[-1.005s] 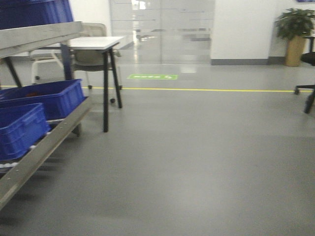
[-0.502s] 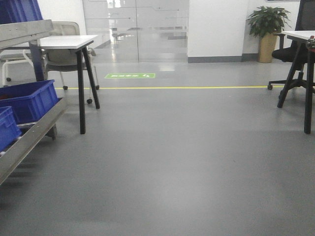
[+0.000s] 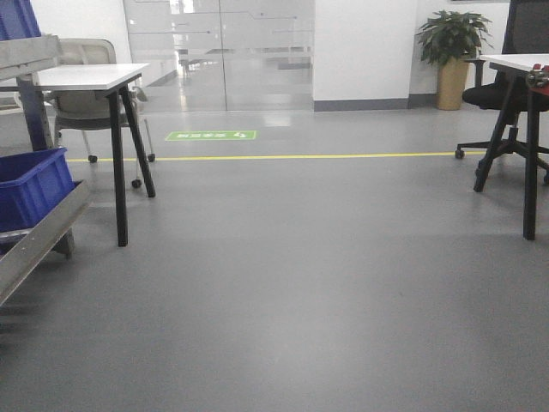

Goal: Grab orange capacitor from left shelf to right conveyor
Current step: 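Drive the base to the conveyor holding the cylinder in the right gripper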

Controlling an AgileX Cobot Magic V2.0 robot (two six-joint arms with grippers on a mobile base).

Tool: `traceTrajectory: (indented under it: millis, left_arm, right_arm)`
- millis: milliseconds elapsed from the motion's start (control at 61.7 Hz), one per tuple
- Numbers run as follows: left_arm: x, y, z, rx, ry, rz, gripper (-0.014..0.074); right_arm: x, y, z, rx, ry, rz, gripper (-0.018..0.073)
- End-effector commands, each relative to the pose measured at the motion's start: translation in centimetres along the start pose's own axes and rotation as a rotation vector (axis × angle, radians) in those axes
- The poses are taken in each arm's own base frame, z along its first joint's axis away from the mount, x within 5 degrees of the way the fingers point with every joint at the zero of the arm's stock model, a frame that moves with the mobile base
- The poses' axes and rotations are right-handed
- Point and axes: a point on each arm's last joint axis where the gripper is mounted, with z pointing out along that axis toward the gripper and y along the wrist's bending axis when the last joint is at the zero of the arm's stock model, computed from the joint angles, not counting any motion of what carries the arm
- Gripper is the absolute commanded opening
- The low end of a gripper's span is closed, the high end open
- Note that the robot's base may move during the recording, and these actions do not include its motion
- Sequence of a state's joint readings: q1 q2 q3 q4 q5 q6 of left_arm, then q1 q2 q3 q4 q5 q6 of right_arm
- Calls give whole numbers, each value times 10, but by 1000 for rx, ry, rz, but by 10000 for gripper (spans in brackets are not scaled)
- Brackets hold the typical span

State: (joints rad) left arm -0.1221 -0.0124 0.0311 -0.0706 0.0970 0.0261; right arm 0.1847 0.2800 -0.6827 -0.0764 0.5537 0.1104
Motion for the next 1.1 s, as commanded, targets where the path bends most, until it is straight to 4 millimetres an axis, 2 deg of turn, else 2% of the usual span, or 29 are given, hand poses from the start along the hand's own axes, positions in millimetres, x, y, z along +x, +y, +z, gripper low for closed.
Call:
traceTrajectory:
  millis: [0, 1086]
  left_arm:
    - [-9, 0, -1, -3, -102, -5, -127]
    - [-9, 0, -1, -3, -96, -5, -127]
  right_arm:
    - [-14, 1, -1, -7, -100, -16, 121]
    - [-14, 1, -1, -7, -99, -17, 121]
